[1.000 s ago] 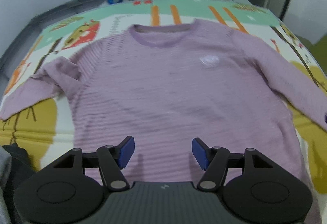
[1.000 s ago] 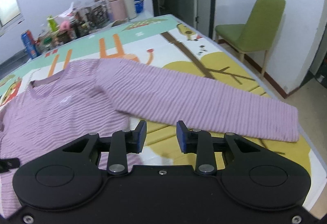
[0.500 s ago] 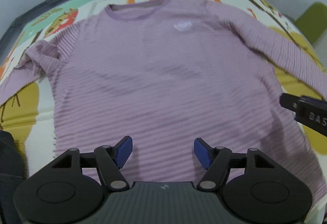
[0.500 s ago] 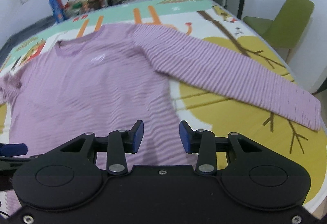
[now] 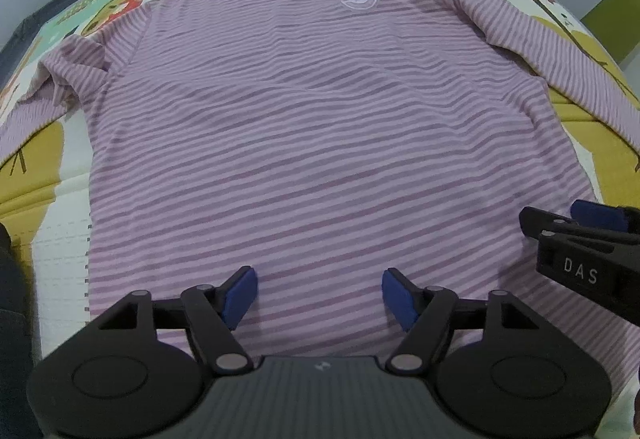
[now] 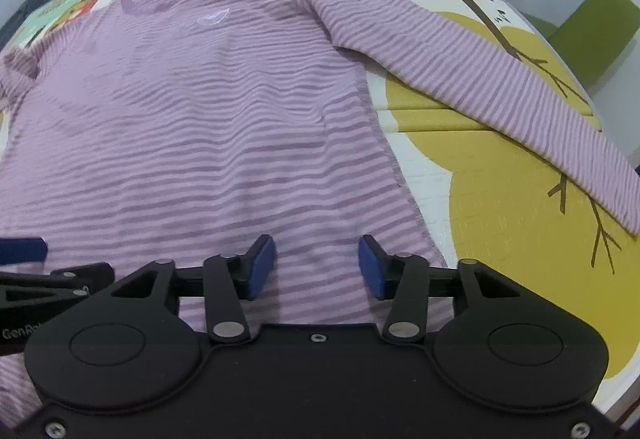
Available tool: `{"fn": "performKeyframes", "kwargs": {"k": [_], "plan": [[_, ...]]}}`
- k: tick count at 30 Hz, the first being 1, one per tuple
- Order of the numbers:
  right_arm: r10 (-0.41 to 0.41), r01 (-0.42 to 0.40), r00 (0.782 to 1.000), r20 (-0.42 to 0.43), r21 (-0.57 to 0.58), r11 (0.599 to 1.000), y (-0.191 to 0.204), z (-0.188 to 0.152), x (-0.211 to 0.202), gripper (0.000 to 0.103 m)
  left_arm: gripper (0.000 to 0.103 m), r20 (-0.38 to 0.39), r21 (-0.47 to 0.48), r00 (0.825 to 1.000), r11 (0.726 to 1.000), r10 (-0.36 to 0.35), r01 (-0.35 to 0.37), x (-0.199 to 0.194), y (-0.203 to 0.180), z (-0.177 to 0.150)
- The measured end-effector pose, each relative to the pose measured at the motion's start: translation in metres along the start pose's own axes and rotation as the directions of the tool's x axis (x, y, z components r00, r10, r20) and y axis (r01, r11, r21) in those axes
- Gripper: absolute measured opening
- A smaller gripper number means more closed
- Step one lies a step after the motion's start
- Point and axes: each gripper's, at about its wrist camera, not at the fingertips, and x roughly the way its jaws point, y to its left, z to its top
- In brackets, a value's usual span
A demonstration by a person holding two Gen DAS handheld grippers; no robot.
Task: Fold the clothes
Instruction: 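Withdraw both open tools back from the shirt hem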
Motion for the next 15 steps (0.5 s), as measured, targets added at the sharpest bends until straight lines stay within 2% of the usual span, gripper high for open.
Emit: {"fn": "performKeyframes", "kwargs": {"k": [5,15], "plan": [[0.003,-0.003,1.000,-0.010,-0.046,0.999,0.003,-0.003,-0.003,0.050,0.091,-0.010,-0.003,1.000,1.000,-0.006,0.006,0.003,0.004,-0.008],[0.031,-0.037,0.997,-0.064,-0.090,0.995,0.007,-0.016,-0.012,0.050,0.097,-0.046,0.030,0.999,0.999,-0.019,0.020,-0.001,0.010,-0.021]]}}
